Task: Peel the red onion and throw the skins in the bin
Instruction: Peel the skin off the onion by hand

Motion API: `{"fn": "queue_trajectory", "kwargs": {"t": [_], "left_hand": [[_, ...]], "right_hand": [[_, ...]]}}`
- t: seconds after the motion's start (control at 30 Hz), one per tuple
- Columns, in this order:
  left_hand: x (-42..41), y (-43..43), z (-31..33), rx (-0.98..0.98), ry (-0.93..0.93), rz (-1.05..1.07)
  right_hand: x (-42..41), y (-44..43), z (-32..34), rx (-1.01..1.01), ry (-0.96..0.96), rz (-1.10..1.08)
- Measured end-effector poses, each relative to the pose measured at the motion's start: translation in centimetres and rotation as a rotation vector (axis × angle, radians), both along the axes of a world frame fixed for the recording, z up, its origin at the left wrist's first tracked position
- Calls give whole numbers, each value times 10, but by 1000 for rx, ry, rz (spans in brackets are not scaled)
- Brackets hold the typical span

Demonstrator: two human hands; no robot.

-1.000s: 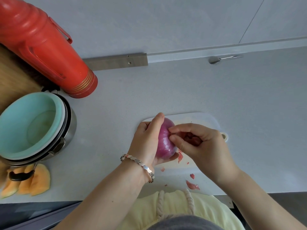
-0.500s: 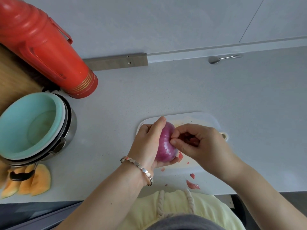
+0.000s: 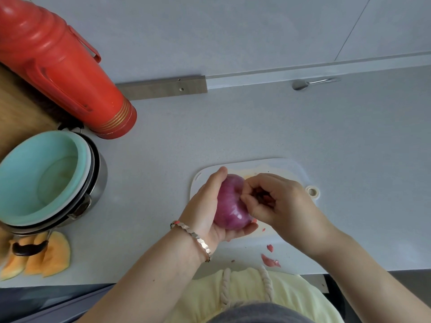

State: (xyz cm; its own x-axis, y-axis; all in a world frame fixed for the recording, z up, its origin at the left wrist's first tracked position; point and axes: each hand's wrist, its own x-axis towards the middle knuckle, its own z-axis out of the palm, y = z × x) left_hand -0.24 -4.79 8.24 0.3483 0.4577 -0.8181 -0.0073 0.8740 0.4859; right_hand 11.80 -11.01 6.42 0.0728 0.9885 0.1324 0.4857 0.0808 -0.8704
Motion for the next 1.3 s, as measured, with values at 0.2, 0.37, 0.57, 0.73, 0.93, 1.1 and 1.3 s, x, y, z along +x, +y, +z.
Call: {"fn": "queue_trajectory", "kwargs": {"t": [0.2,0.37,0.57,0.73,0.93,1.1,1.3], "left_hand": [[-1,0,1,-30,-84,53],[-3,4,0,13,-86,60],[-3,6,-3,61,-67,43],[-4,7,-3,78,-46,23],[0,3,-3,163,-45,-57],[1,3,-4,184,12,-54],[1,4,0,195,96,-18]], "right_hand": [[6,0,1,-128,572,-222],[11,0,3,-217,744,-274],[6,-2,7,-296,678,-275],[2,-4,9,-320,617,-324],[-8,-5,13,-130,429,-300],[-11,-4,8,-8,197,-304],[-12,-4,13,-69,224,-279]]}}
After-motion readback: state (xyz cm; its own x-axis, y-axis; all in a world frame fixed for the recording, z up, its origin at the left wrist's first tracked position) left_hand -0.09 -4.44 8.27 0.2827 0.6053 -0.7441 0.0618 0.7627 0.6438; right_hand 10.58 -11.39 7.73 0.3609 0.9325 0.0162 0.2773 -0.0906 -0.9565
